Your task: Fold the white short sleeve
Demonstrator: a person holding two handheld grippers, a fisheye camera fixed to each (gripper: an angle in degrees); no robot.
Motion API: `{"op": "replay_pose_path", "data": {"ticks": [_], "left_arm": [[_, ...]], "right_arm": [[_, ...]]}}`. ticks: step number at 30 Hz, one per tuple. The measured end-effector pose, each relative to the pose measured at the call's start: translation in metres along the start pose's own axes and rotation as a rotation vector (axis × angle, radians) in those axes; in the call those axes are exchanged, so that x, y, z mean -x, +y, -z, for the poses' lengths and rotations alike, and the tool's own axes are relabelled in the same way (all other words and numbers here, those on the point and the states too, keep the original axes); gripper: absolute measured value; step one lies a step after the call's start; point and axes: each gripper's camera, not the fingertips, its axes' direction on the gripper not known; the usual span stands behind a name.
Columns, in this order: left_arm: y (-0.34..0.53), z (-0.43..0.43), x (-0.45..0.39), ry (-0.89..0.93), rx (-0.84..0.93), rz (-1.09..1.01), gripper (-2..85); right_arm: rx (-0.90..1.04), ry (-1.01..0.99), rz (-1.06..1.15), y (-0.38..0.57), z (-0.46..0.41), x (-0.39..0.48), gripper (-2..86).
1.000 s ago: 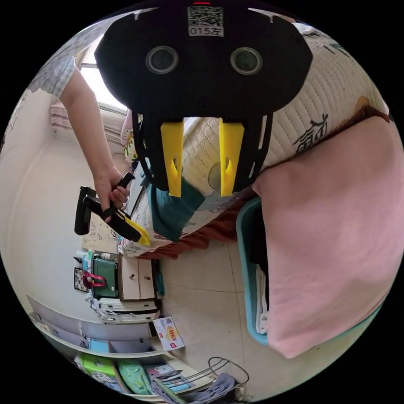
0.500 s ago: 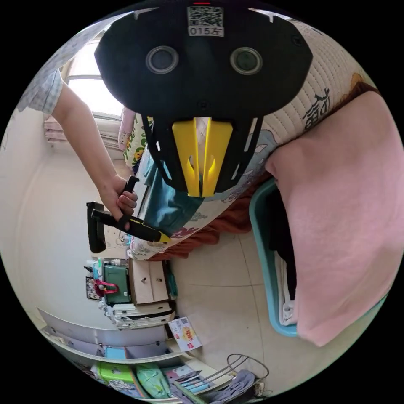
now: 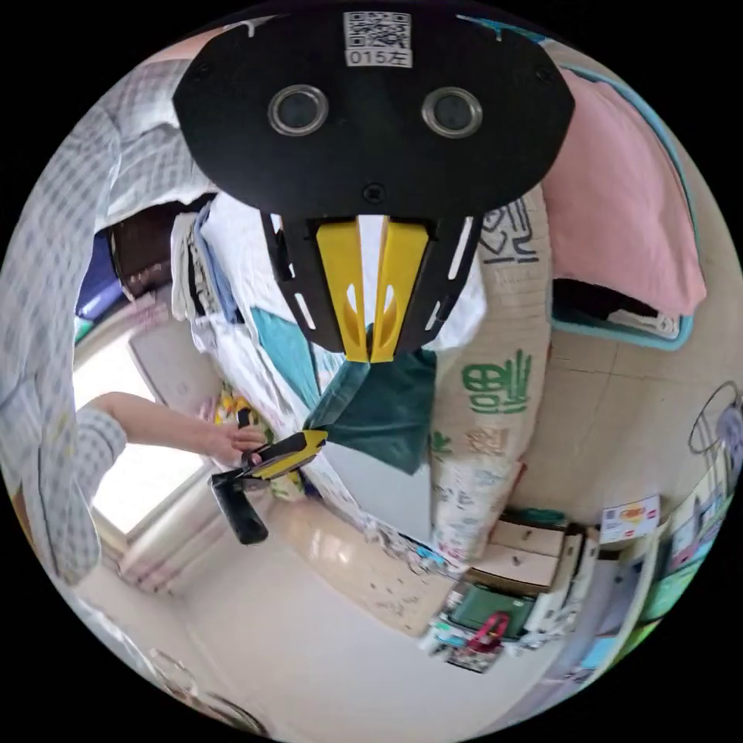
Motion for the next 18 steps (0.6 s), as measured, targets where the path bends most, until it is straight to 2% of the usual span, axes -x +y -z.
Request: {"op": "replay_pose_path", "data": {"ticks": [4,7,11,17,18], "left_arm": [[0.008,-0.059,-0.017,0.001,0.221,-0.051,0.3],[0.008,-0.076,-0.022,0.007,0.316,-0.066,1.5],[0.001,-0.065,-0.02,-0.004,0.337,-0.04,4.1],[-0.021,-0.04,0.014,-0.106,0.206,0.198,6.6],[-0.022,-0.045,0.029,-0.113,0.203,0.296,7.3]], "right_arm": [[0.038,-0.04,-0.204,0.064,-0.046,-0.008,0.1],[0.055,-0.059,-0.283,0.087,-0.059,-0.009,2.6],[-0.021,-0.096,-0.305,0.098,-0.044,-0.004,4.6],[-0.149,-0.101,-0.328,0.092,-0.036,0.004,5.4],[-0.169,-0.103,-0.365,0.091,-0.039,0.001,5.3]]}}
